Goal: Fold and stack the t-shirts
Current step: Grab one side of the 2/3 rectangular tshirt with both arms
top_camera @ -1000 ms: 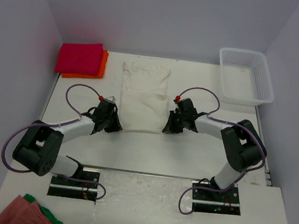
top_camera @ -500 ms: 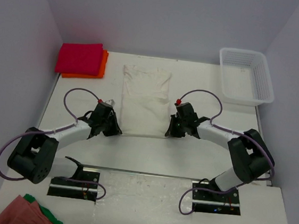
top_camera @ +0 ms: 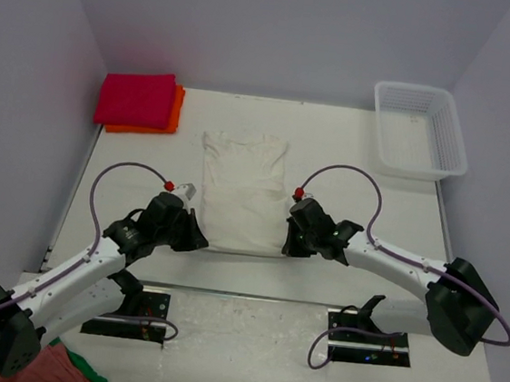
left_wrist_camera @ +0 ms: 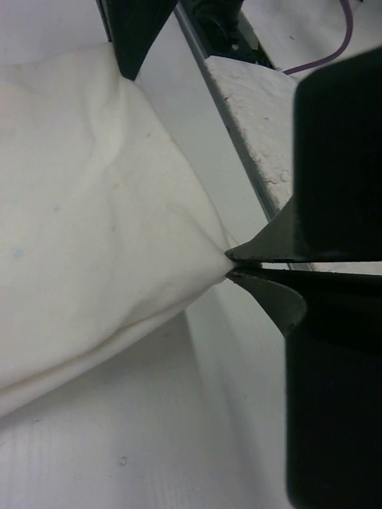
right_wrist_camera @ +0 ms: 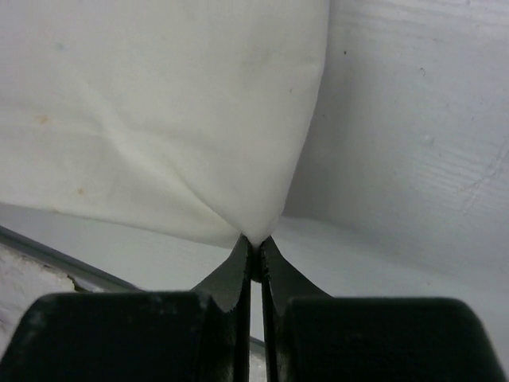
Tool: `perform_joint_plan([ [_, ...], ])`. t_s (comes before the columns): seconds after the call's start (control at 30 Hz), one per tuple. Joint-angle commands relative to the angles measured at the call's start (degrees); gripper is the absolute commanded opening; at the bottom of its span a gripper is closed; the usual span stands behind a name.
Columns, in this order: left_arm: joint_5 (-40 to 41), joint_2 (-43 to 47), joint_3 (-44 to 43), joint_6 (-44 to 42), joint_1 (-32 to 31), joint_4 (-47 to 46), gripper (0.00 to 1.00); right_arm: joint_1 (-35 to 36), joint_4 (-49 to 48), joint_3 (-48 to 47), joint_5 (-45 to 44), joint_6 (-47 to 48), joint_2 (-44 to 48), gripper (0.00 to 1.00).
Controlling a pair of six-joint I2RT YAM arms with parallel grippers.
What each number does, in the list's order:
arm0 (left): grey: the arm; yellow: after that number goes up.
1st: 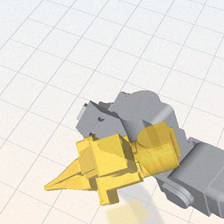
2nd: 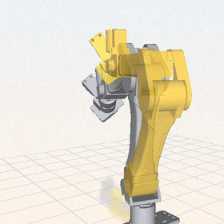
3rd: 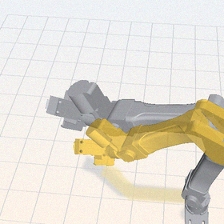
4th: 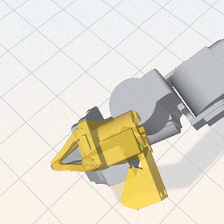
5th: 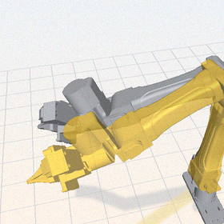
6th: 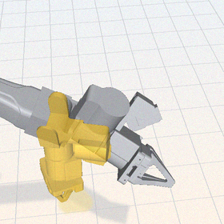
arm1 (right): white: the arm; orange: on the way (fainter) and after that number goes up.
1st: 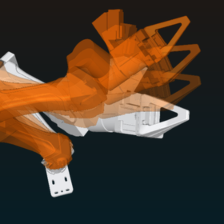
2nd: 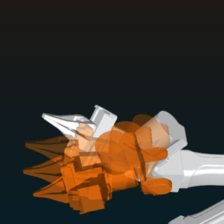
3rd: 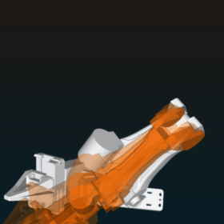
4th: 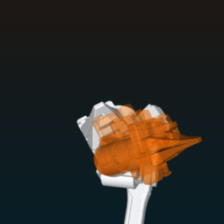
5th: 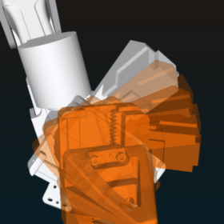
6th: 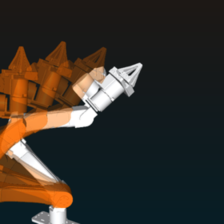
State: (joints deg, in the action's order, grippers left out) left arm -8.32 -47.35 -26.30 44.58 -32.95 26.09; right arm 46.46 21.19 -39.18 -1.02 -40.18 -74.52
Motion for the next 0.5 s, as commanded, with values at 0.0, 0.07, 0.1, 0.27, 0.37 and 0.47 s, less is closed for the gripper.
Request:
perform_joint_plan([
  [0.0,-0.03,5.31,0.73,2.97,-1.85,7.65,0.0,3.98,4.99,0.51,-6.18,-4.81,4.46,0.0],
  [0.07,0.49,9.71,0.55,3.15,-1.86,11.24,0.0,6.36,7.01,0.51,-7.15,-6.83,6.75,0.0],
  [0.1,0.67,10.95,0.12,3.32,-1.94,12.4,0.0,7.24,7.46,0.68,-7.51,-7.53,7.45,0.0],
  [0.27,1.11,16.49,-1.9,3.24,-1.94,18.55,0.0,12.33,11.67,0.42,-10.84,-11.66,9.39,0.0],
  [0.37,1.2,17.82,-2.7,3.24,-1.94,20.05,0.0,15.24,14.13,-0.37,-12.87,-14.13,10.62,0.0],
  [0.47,0.67,18.78,-2.87,3.41,-1.86,20.85,0.0,17.79,16.25,-1.6,-14.53,-15.97,11.76,0.0],
])
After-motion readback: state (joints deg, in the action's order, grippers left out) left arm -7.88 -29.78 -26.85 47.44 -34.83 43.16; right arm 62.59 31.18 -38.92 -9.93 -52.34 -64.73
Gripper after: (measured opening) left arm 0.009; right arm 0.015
